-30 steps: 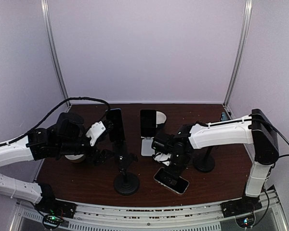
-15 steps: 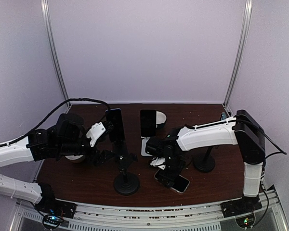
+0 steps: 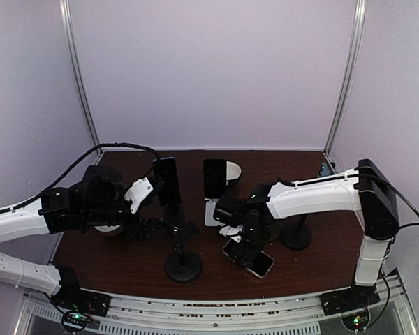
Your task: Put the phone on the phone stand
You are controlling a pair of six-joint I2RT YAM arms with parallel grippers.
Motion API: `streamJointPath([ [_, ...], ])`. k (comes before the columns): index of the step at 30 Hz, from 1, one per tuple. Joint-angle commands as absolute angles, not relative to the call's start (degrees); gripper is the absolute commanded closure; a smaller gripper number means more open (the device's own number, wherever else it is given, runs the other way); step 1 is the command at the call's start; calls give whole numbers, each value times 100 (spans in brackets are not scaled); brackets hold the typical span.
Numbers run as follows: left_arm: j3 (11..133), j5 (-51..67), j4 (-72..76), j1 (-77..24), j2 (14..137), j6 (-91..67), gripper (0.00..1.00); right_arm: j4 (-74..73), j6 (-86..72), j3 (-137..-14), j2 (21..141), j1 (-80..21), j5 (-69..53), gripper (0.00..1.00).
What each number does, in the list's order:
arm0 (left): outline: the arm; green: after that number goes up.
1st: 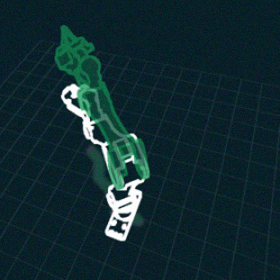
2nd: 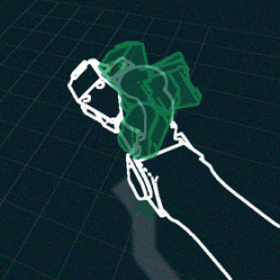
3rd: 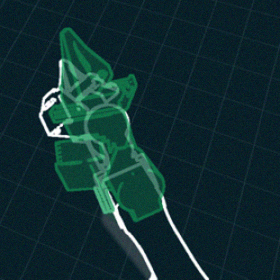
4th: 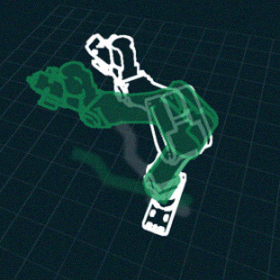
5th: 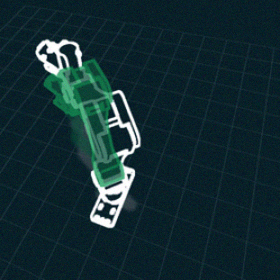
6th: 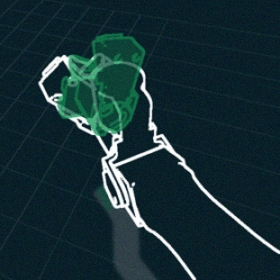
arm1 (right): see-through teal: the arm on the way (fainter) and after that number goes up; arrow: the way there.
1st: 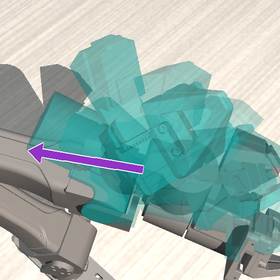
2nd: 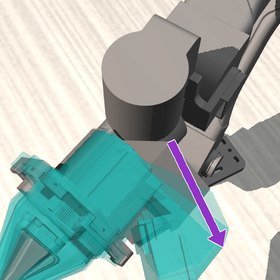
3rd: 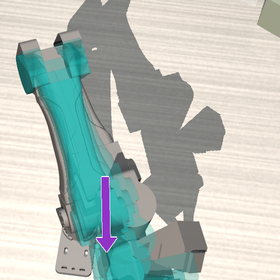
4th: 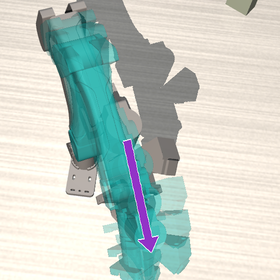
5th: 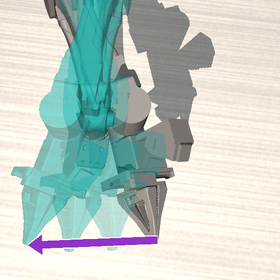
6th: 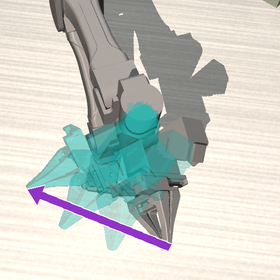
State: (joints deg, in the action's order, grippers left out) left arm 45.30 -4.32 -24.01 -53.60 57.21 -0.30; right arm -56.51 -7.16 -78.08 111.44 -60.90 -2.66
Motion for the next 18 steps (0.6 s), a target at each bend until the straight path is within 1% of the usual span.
streamJointPath([
  [1,4485,-526,-2199,-5326,5638,27,19,-4814,-1294,-7425,9468,-6139,16,71],
  [2,4490,-512,-2236,-5333,5623,48,21,-4540,-1393,-7279,9062,-6151,62,74],
  [5,4448,-522,-2225,-5350,5408,28,25,-3531,-1569,-6891,7992,-6431,376,78],
  [8,4302,-342,-1984,-5375,4976,-60,29,-2381,-1394,-6581,7396,-7128,1163,83],
  [10,4228,-433,-1897,-5497,4740,-166,33,-1682,-1315,-6459,7262,-7718,1979,84],
  [12,4066,-794,-1779,-5920,4690,-226,34,-765,-1241,-6292,7305,-8093,2340,85],
  [14,3847,-1292,-1542,-6503,4656,-238,34,58,-1226,-6137,7438,-8364,2711,87],
  [16,3698,-1712,-1386,-6999,4574,-311,34,419,-1222,-6076,7590,-8507,3010,88],
  [18,3571,-1670,-1382,-7185,4376,-495,36,560,-1305,-6029,7696,-8576,3222,91],
])
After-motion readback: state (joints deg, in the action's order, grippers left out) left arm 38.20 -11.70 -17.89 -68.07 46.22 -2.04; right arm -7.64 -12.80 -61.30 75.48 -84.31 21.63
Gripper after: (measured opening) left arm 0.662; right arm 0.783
